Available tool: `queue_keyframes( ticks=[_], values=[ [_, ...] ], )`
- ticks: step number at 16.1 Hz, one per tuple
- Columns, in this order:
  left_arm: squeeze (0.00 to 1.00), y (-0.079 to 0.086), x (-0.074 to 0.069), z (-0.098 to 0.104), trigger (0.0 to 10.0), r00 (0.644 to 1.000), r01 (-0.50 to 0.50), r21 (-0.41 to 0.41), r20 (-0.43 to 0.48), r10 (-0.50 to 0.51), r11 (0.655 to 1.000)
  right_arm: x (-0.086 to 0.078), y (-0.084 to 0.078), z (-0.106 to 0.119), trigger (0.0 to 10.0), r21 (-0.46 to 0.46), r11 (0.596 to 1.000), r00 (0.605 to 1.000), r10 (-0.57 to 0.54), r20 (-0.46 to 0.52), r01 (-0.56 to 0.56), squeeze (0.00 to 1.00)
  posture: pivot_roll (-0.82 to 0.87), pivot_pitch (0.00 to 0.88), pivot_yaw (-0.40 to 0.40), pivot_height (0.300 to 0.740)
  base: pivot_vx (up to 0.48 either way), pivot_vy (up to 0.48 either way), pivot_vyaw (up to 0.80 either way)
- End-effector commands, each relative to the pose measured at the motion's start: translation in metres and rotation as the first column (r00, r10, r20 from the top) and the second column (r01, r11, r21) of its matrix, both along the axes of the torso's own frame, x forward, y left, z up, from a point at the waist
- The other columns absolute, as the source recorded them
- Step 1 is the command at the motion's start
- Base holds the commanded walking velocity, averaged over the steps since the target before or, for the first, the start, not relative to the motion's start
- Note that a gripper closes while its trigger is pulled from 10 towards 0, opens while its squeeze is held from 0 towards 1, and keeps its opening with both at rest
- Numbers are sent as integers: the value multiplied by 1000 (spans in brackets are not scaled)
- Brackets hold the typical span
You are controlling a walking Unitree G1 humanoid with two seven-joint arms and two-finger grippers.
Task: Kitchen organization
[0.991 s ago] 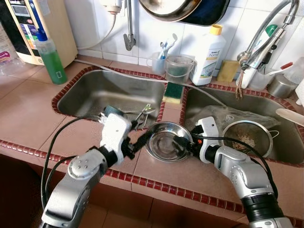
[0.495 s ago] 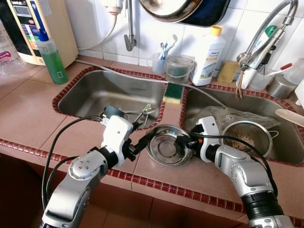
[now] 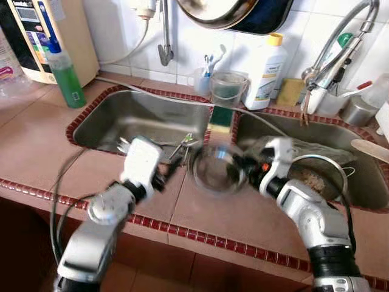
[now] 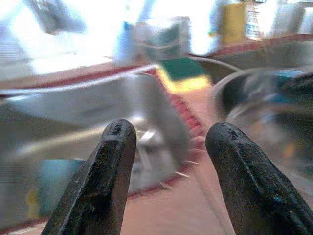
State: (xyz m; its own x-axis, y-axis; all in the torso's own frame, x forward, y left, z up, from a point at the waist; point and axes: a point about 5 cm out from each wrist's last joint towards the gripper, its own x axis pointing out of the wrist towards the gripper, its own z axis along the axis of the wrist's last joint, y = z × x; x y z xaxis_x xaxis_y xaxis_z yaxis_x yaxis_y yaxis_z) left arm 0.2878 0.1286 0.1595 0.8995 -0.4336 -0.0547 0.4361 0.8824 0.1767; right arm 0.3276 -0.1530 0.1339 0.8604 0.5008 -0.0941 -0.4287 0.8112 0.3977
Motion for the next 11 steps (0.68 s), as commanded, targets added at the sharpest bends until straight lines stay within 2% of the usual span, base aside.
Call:
queue_keyframes(
  ticks=[1,3,5,6,7,8,11],
  values=[
    [0,6,6,2,10000,998,-54,9,25,53,999,3,-2,18,0,53,998,996,-26,87,21,0,-139,21,-26,736,0,0,0],
    [0,12,14,9,10000,992,-113,-21,58,114,993,2,-4,27,0,125,991,983,-76,169,55,0,-140,13,-19,736,0,0,0],
    [0,17,22,19,10000,988,-127,-140,67,137,982,1,-12,38,0,139,980,944,-174,279,140,0,-141,7,-12,736,0,0,0],
    [0,18,24,19,10000,988,-132,-149,60,142,980,1,-12,40,3529,128,981,938,-181,295,149,0,-142,7,-10,736,0,0,0],
    [0,23,27,19,10000,987,-144,-166,48,154,975,0,-13,42,10000,118,976,926,-211,314,183,0,-147,7,-3,736,0,0,0],
    [0,28,32,19,10000,985,-165,-195,24,173,967,-1,-11,42,10000,106,974,913,-225,340,201,0,-148,5,2,736,0,0,0],
    [0,31,34,19,10000,984,-170,-191,27,178,967,-1,-6,40,10000,81,977,912,-213,351,197,0,-150,4,4,736,0,341,0]
  ],
)
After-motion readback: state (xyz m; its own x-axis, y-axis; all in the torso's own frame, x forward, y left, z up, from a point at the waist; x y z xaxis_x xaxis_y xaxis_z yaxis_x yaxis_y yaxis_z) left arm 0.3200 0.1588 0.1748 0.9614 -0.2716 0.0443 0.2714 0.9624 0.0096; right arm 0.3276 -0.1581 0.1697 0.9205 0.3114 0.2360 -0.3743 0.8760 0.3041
